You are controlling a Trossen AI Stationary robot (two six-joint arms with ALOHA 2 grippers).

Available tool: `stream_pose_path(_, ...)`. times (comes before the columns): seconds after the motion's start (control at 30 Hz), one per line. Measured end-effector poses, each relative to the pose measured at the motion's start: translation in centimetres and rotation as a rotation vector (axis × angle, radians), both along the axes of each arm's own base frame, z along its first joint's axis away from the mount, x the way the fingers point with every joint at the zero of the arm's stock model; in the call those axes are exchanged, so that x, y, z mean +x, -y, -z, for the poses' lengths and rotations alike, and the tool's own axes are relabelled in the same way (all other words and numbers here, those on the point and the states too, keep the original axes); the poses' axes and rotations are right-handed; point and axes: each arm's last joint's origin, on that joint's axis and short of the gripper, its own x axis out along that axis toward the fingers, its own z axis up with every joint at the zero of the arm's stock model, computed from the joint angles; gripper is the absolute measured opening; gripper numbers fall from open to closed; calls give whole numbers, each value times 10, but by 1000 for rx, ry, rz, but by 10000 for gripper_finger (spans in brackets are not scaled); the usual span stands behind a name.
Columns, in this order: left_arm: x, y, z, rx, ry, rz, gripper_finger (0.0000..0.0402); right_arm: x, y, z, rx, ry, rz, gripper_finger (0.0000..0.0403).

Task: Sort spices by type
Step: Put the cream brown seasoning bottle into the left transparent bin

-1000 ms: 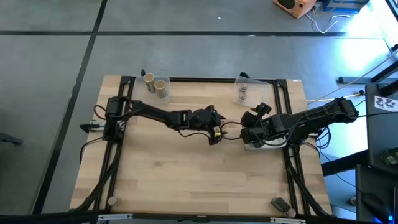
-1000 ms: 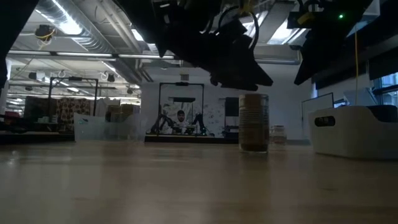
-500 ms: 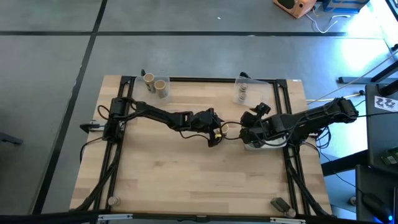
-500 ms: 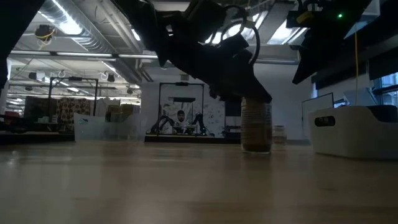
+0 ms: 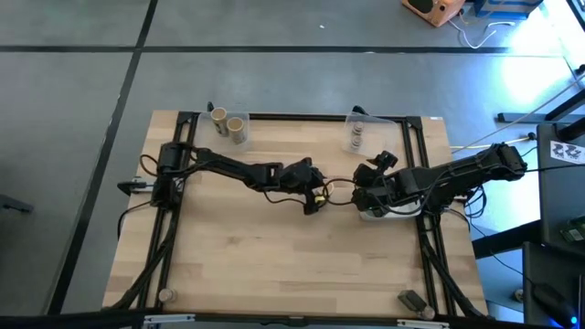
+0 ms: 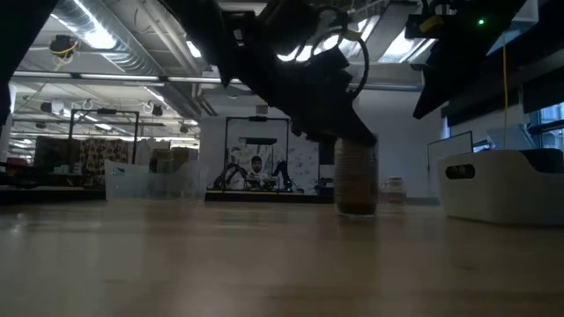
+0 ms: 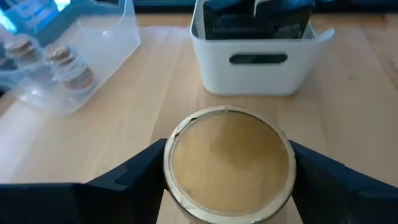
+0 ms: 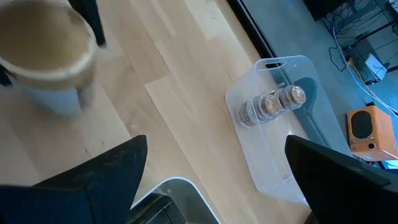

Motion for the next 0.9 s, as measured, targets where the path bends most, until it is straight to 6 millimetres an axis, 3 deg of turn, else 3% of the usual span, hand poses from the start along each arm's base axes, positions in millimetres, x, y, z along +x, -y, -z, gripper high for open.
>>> stream_pose_path(0.2,-28,11,-42,91,-86,-121,262,0,0,0,-1,3,0,380)
stream_pose_path(0.47,-87,9,-100,172,-181,-341,262,1,0,-1,-16,20,5,380)
stream_pose_path(0.67,-147,1,-109,231,-242,-545,262,2,1,-1,-21,28,9,380)
stream_pose_path(0.9,-208,-14,-107,254,-151,-787,262,3,1,-2,-52,49,22,380)
